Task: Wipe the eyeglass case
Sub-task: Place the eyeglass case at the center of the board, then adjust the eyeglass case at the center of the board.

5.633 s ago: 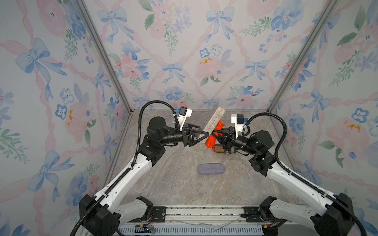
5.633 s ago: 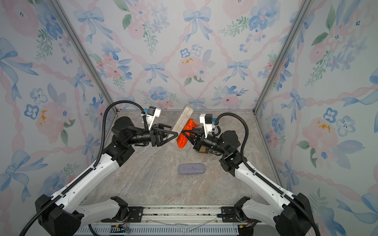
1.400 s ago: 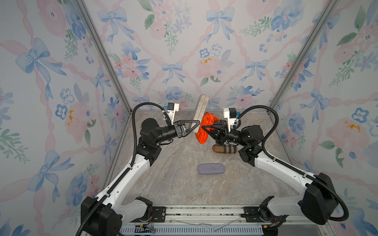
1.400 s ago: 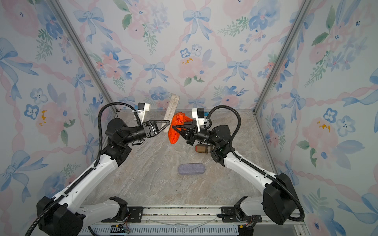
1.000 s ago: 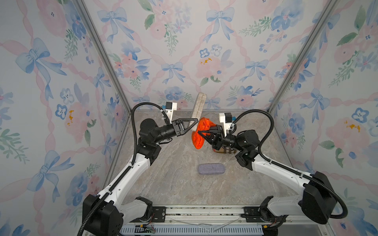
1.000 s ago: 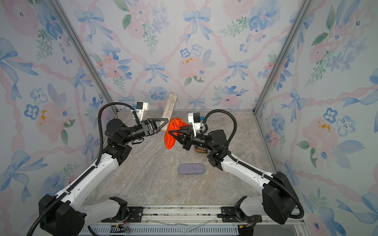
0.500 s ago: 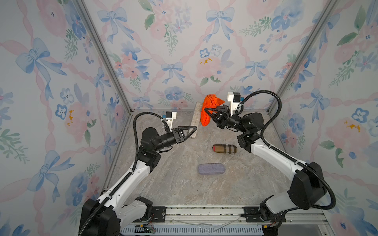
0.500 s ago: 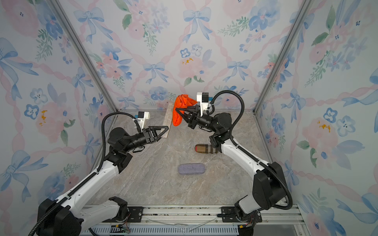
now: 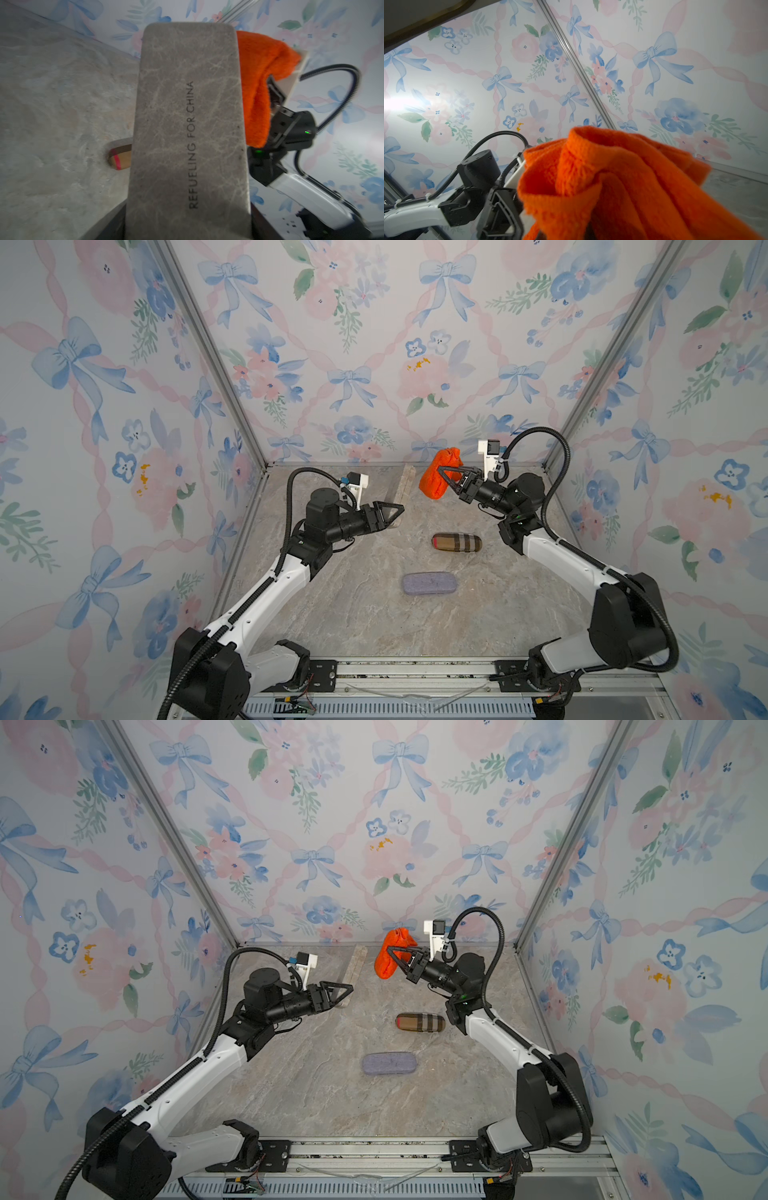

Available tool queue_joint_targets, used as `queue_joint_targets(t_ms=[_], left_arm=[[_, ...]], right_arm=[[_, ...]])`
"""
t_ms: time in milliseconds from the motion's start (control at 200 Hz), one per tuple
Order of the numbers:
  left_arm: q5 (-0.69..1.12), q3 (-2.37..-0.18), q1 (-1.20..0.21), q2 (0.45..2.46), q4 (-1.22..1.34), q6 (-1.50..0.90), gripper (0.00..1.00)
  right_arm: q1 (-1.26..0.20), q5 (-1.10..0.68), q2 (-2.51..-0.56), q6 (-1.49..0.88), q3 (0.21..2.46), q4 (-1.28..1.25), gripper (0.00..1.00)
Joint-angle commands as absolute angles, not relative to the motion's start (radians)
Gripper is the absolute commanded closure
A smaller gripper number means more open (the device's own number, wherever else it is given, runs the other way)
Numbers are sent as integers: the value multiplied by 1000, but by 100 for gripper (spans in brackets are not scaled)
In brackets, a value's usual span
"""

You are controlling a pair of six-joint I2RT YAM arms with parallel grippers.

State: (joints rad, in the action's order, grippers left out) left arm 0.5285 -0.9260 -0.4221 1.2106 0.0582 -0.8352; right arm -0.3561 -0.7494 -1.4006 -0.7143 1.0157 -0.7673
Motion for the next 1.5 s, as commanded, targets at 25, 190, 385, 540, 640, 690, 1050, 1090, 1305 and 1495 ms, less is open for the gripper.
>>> queue_joint_targets(t_ms=[25,190,385,540,640,690,1050,1090,1305,1495], left_arm=[[115,-927,-477,1245,-112,-747,75],[-77,-926,-552,1360,-122,-800,77],[-175,-919,-606,1474,-173,-886,72],[-221,-918,-631,1546,-179,-905,71],[-206,-925,-632,1606,-181,-939,70],[-200,-929,-637,1633,-180,-951,70],[-198,-979,-686,1742,-231,-1048,42],[-196,-987,-686,1746,-248,-1058,33],[-169,-989,-689,1733,-258,-1062,16],[-107,-999,-690,1711,-252,-1072,16]], right_arm=[[-392,-712,-1240,-448,1010,-446,100],[-401,-668,-1133,-436,924,-404,100],[-400,-572,-1057,-435,807,-405,100],[-402,-562,-1056,-446,766,-419,100],[-400,-560,-1061,-449,752,-429,100],[-400,-554,-1056,-448,748,-431,100],[-364,-548,-1033,-410,725,-385,100],[-359,-551,-1030,-409,723,-383,100],[-352,-551,-1008,-412,700,-391,100],[-353,-551,-1001,-415,687,-394,100]])
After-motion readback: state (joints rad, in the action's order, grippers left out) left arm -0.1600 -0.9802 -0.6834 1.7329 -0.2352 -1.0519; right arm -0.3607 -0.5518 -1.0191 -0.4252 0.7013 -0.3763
